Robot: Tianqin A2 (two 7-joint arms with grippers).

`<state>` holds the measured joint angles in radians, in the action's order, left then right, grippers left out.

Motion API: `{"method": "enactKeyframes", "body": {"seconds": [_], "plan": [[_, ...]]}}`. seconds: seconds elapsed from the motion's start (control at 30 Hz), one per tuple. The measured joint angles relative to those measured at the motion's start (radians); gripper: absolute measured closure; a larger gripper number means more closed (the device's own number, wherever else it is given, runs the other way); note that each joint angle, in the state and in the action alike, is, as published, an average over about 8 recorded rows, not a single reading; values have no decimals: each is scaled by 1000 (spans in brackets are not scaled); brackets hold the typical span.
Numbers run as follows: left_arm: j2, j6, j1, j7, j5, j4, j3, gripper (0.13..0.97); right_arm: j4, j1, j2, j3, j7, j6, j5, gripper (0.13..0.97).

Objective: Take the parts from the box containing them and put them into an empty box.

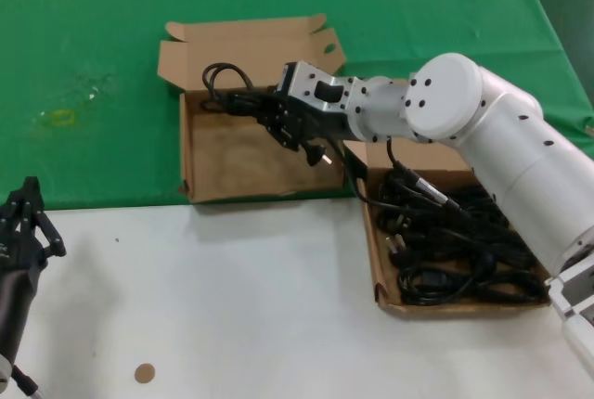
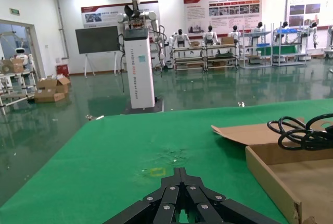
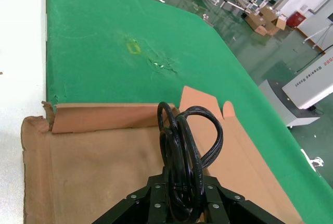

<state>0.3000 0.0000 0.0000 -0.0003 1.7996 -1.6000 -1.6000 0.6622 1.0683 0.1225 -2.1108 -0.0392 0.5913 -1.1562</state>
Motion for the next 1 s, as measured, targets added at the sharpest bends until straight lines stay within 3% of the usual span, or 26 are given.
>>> {"method": "enactKeyframes", "body": {"seconds": [0.4,0.7,1.0], "plan": [[0,0,0,0,0,0,0,953,-29,11,-7,-11,21,-9,-21,834],[0,0,0,0,0,0,0,953,-9,5,-1,-20,3,-7,-17,735],[0,0,0,0,0,0,0,953,32,-1,11,-23,-33,-2,-4,566]]}}
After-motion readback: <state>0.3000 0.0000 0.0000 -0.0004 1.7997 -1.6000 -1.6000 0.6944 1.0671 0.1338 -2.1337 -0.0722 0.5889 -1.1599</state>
